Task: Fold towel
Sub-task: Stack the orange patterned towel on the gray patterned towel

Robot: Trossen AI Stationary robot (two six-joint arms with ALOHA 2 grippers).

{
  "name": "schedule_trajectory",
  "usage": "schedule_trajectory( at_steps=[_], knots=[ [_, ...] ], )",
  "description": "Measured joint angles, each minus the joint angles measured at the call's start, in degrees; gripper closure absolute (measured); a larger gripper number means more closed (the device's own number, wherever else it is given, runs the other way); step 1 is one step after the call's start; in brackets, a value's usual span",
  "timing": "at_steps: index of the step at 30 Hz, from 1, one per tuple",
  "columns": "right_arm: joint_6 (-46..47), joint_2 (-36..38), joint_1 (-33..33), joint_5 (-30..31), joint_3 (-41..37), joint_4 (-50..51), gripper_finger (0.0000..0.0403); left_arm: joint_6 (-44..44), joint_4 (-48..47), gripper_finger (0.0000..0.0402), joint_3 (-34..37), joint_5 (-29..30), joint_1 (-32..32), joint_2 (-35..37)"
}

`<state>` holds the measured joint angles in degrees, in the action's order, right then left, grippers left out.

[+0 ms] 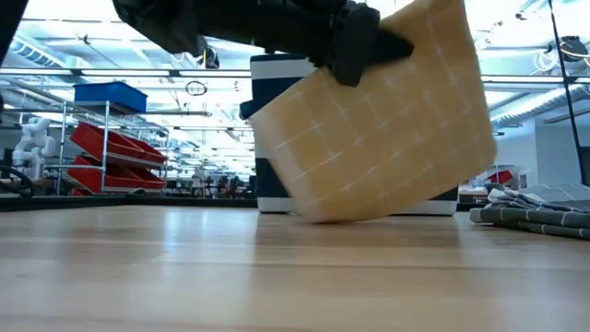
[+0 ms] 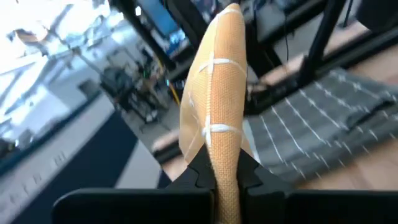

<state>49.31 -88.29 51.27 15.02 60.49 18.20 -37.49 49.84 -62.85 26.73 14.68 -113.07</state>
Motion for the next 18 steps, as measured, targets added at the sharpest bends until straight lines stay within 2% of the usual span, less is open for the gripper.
schedule_trajectory(
  at_steps=[12,15,18],
  knots=[
    [10.7,0.0,8.5,11.9,0.0,-0.4,0.0236,5.3,8.3,0.0397,-0.6,-15.7,-10.7,0.0],
    [11.4,-0.1,9.3,14.3,0.0,-0.4,0.0236,4.7,5.6,0.0397,-3.7,-21.9,-12.4,0.0],
    [11.6,-0.1,9.7,15.5,0.0,-0.4,0.0236,0.6,-1.0,0.0397,-8.9,-27.0,-13.5,-0.6]
  ],
)
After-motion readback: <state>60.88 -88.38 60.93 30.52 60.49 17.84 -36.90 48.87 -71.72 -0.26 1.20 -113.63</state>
